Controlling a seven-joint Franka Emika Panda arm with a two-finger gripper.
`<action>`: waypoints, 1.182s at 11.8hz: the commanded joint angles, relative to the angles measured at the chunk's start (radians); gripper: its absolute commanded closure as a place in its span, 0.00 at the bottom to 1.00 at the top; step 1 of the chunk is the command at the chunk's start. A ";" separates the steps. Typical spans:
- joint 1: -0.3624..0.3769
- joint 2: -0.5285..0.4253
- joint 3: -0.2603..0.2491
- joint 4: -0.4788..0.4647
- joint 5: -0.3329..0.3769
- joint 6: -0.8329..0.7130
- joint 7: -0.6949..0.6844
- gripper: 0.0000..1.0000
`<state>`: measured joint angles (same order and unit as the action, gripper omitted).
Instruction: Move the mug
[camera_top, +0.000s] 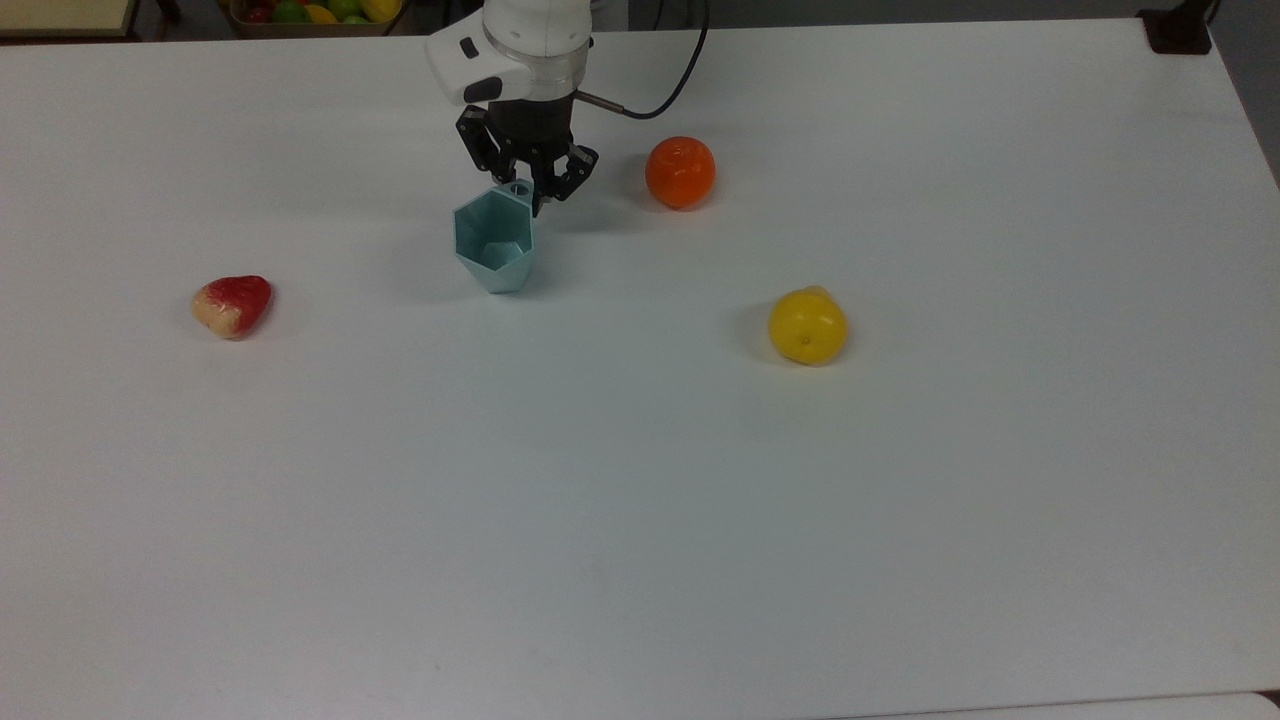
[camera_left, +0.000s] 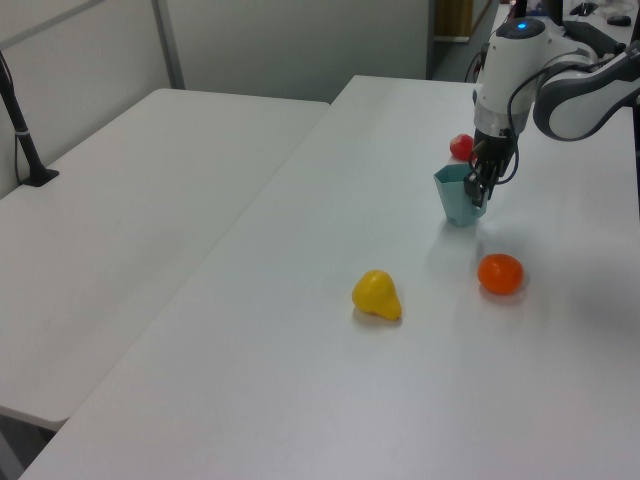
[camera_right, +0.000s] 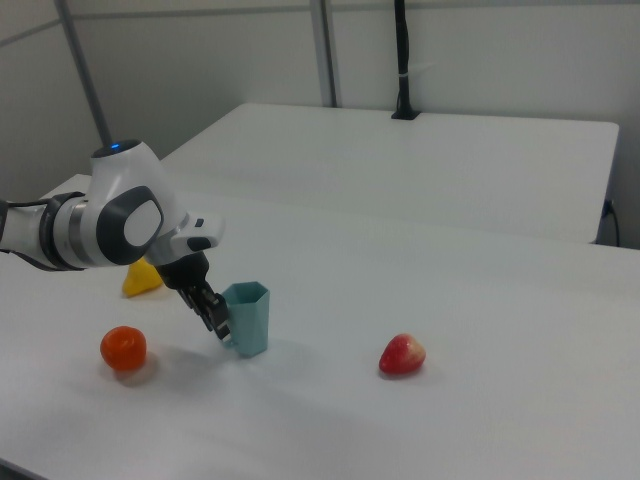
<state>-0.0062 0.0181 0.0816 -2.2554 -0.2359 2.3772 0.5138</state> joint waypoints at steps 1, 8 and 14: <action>-0.012 0.022 0.009 0.003 -0.022 -0.003 0.028 0.00; -0.064 0.011 0.012 0.328 0.154 -0.413 -0.124 0.00; -0.126 -0.013 0.001 0.615 0.250 -0.794 -0.406 0.00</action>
<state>-0.0890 0.0167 0.0817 -1.6879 -0.0114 1.6644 0.2443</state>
